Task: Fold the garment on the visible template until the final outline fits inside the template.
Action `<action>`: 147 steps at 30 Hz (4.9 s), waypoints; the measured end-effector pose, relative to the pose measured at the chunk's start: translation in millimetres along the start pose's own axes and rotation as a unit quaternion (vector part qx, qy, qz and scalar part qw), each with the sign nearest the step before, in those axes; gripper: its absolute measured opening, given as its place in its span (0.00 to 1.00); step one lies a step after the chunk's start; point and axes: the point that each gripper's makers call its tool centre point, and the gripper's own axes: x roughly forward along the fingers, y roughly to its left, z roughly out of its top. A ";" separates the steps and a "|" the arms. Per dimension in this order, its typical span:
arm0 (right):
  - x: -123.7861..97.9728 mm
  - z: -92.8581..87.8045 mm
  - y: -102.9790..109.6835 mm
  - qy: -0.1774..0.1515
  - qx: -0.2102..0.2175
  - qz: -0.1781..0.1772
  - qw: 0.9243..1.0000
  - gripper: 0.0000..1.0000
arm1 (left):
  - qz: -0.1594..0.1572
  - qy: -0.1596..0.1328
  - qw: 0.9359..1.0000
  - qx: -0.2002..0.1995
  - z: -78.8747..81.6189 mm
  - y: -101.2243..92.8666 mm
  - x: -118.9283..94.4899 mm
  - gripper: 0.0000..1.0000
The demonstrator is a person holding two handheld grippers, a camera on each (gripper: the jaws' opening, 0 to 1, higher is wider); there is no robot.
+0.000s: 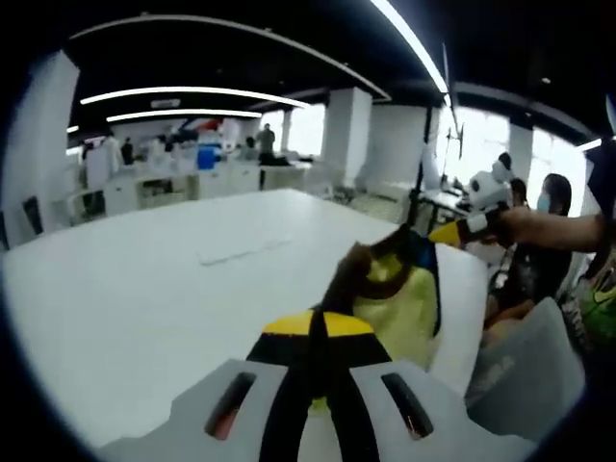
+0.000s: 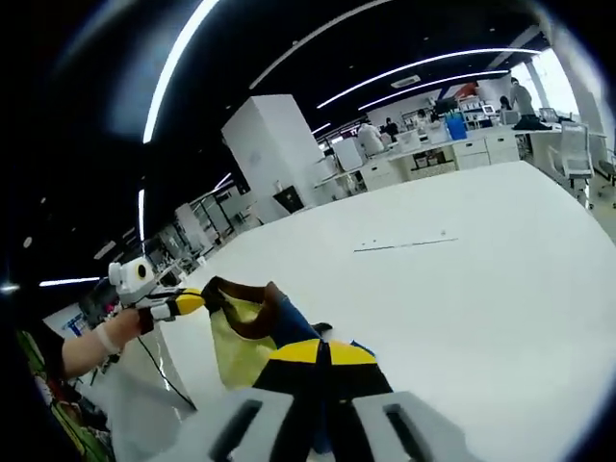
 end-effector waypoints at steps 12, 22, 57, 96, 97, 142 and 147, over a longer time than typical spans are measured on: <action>-20.9 66.0 22.0 -0.074 -0.042 0.018 0.996 0.00 | 0.006 -0.046 0.998 0.035 63.2 -3.4 -15.5 0.00; -43.3 118.7 51.7 -0.123 -0.095 0.031 0.987 0.00 | -0.001 -0.074 0.995 0.063 113.5 -9.8 -26.3 0.00; -67.4 175.2 79.8 -0.197 -0.105 0.082 0.971 0.00 | -0.013 -0.158 0.985 0.067 184.9 -7.4 -55.5 0.00; 171.7 96.8 -136.3 -0.015 -0.032 -0.007 0.999 0.00 | 0.019 0.015 0.999 -0.047 15.4 166.0 188.7 0.00; 174.5 91.8 -138.0 -0.011 -0.034 -0.009 0.999 0.00 | 0.019 0.016 0.998 -0.049 11.7 169.1 193.1 0.00; 249.0 18.1 -219.4 0.112 -0.108 -0.055 0.986 0.05 | 0.033 0.106 0.992 -0.064 -75.7 219.3 269.9 0.08; 246.2 21.1 -213.3 0.111 -0.107 -0.046 0.987 0.15 | 0.036 0.098 0.993 -0.061 -69.2 218.9 268.2 0.17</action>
